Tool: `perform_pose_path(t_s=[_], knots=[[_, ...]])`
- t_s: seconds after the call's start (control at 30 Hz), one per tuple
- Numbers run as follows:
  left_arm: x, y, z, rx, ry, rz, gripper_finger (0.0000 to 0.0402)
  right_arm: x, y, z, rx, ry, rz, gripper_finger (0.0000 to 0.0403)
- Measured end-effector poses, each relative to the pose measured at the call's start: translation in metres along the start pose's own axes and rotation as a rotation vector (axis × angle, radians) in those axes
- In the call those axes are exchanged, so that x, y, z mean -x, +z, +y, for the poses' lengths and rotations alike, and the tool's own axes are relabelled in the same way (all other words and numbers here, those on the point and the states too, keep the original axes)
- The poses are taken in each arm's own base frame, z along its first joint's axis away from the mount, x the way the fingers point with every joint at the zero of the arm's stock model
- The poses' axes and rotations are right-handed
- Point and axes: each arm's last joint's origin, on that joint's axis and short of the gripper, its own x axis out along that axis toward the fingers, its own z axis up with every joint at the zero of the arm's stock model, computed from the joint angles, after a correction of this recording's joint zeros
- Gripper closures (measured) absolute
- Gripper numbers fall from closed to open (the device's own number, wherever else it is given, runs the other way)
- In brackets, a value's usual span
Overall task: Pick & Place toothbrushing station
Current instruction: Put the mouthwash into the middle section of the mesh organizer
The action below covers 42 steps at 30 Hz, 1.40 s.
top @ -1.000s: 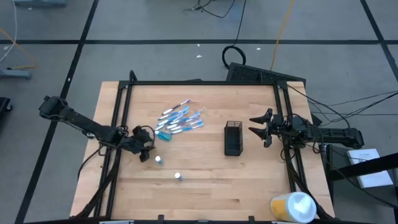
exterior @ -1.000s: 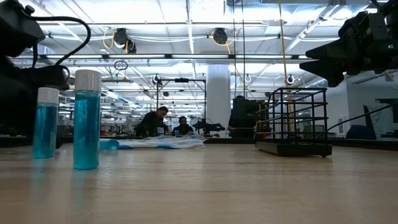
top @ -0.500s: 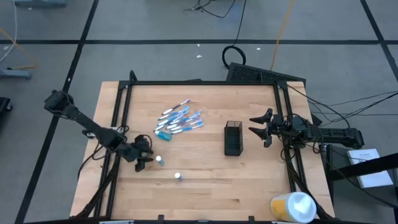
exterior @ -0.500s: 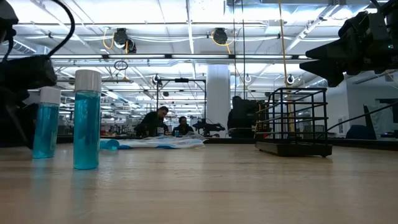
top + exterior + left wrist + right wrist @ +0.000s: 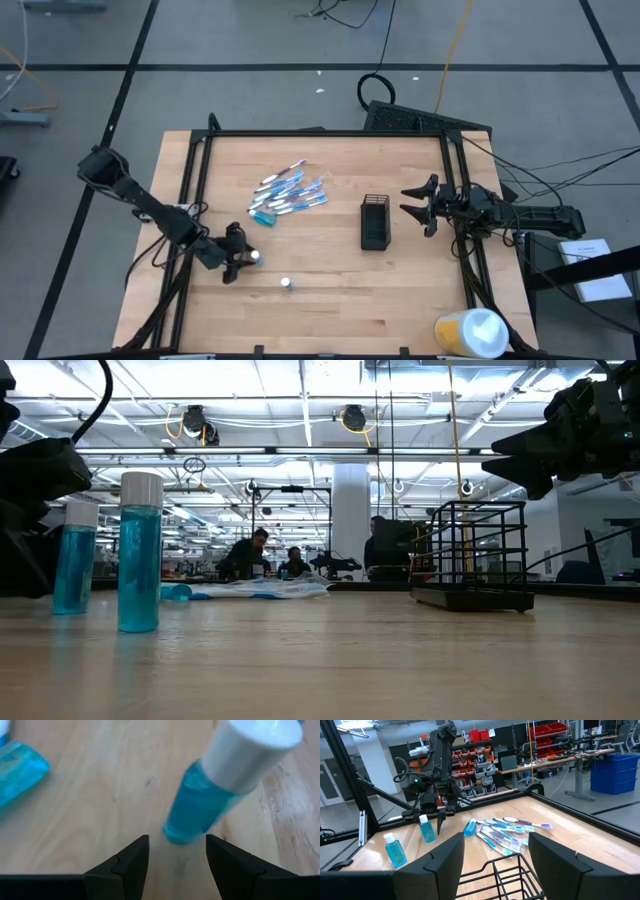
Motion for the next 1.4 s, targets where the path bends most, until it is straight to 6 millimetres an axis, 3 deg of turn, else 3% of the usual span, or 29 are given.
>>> perform_pose_path(t_s=[0.47,0.9,1.27,1.4], knots=[[-0.003,0.009,-0.012,-0.08,0.01,-0.187,0.0199,0.0,0.0,0.0,0.0,0.0,0.0,0.019],[-0.008,0.004,-0.011,-0.165,0.033,-0.149,0.02,0.0,0.0,0.0,0.0,0.001,0.0,0.019],[-0.008,0.005,-0.011,-0.186,0.031,-0.155,0.0288,0.0,0.0,0.0,0.0,0.0,0.0,0.019],[-0.007,0.008,-0.013,-0.191,0.013,-0.187,0.0294,0.0,0.0,0.0,0.0,0.0,0.0,0.019]])
